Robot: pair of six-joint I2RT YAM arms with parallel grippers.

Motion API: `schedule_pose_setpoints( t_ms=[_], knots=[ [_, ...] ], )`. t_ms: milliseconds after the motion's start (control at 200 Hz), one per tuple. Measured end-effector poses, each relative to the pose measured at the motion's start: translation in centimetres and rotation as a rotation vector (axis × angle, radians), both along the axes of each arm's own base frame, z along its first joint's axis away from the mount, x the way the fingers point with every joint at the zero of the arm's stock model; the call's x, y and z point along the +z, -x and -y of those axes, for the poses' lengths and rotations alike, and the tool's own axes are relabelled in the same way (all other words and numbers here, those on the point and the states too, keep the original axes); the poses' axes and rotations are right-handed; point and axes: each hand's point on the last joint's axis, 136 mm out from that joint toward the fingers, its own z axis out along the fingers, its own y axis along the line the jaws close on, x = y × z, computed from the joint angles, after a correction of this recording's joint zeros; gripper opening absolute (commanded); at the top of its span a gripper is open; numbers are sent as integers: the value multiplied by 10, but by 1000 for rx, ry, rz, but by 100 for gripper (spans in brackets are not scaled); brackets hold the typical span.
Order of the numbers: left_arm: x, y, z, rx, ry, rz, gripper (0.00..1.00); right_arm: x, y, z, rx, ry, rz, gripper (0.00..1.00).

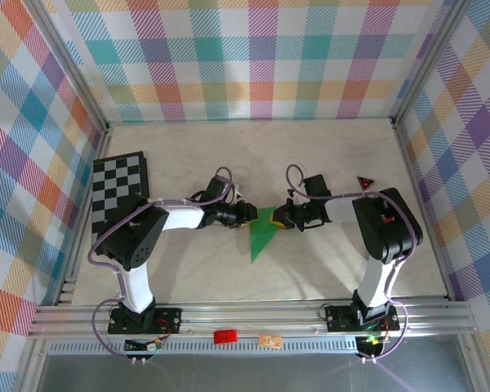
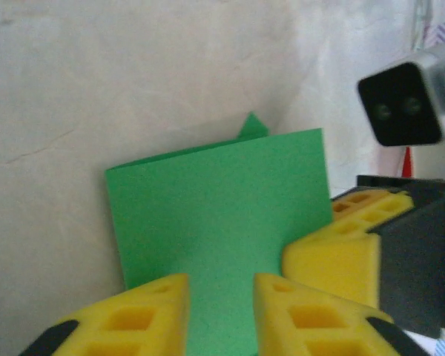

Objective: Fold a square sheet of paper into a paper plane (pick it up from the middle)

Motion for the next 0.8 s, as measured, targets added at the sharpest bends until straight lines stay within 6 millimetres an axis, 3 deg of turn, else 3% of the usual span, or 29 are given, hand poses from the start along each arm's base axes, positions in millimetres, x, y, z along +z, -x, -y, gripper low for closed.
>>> schedule_pose_setpoints(
  t_ms=[160, 325, 560, 800],
  knots=[
    [23, -3, -4, 6, 1, 86, 37, 6, 2, 5, -63, 2, 7, 0],
    [25, 3, -12, 12, -44, 140, 39, 6, 3, 14, -143, 16, 4, 0],
    [28, 34, 5, -96, -144, 286, 40, 1, 8, 27, -242, 50, -21, 0],
    [19, 75, 25, -292, -334, 419, 42, 4, 2, 29, -285, 51, -24, 0]
  ],
)
